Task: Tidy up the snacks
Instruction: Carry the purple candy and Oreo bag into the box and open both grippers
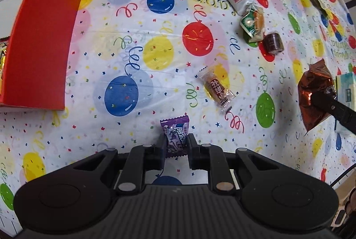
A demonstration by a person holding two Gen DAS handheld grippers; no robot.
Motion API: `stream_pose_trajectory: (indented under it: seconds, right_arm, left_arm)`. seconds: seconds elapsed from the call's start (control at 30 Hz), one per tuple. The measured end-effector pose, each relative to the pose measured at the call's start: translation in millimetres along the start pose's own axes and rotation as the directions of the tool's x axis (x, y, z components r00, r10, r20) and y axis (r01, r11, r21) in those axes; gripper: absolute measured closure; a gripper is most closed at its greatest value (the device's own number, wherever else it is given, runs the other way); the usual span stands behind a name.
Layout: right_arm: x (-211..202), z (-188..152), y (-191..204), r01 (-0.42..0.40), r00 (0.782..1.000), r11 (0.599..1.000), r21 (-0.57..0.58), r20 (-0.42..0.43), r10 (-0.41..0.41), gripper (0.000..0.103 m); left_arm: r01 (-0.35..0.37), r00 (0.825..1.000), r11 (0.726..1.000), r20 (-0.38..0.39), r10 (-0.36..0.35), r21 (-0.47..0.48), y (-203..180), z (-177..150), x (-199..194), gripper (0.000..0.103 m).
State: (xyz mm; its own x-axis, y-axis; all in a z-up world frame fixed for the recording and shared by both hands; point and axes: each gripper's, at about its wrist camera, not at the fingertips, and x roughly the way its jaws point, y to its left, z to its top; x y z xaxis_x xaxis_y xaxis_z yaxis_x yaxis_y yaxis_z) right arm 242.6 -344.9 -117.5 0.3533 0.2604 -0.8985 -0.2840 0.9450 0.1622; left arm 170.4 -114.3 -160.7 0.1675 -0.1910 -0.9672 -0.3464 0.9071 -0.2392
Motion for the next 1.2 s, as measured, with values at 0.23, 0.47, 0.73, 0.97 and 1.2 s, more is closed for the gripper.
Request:
stream_pose_trajectory:
  seconds: [0.23,0.47,0.73,0.97,1.2]
  right_arm:
    - [-26.0,-12.2,36.8,-0.025,1.000,1.000,-0.014,0.009,0.025,0.070]
    - [-49.5,-12.4,84.1,-0.052,0.998,0.997,-0.050,0.041,0.054,0.070]
    - [-61.6,-4.6,142.1,-0.095,0.992,0.990,-0.104,0.069,0.102,0.070]
    - [-63.1,3.6,188.9,-0.134,0.987,0.983,-0.128,0.073,0.144,0.070]
    - [-58.1,5.2,235.0,-0.169,0.983,0.974,-0.150,0.046,0.177,0.070]
  left_arm:
    - [-0.010,0.999,0.998,0.052,0.007,0.065,13.5,-2.2,-30.9,0.085]
    - [-0.023,0.992,0.987,0.123,0.003,0.157,29.2,-0.5,-71.9,0.085]
    - [-0.026,0.982,0.985,0.187,-0.007,0.172,64.3,14.2,-112.6,0.085]
    - [-0.036,0.975,0.986,0.221,-0.001,0.163,100.6,27.7,-137.0,0.085]
    - [-0.050,0.975,0.985,0.220,0.014,0.162,134.8,37.1,-149.1,0.085]
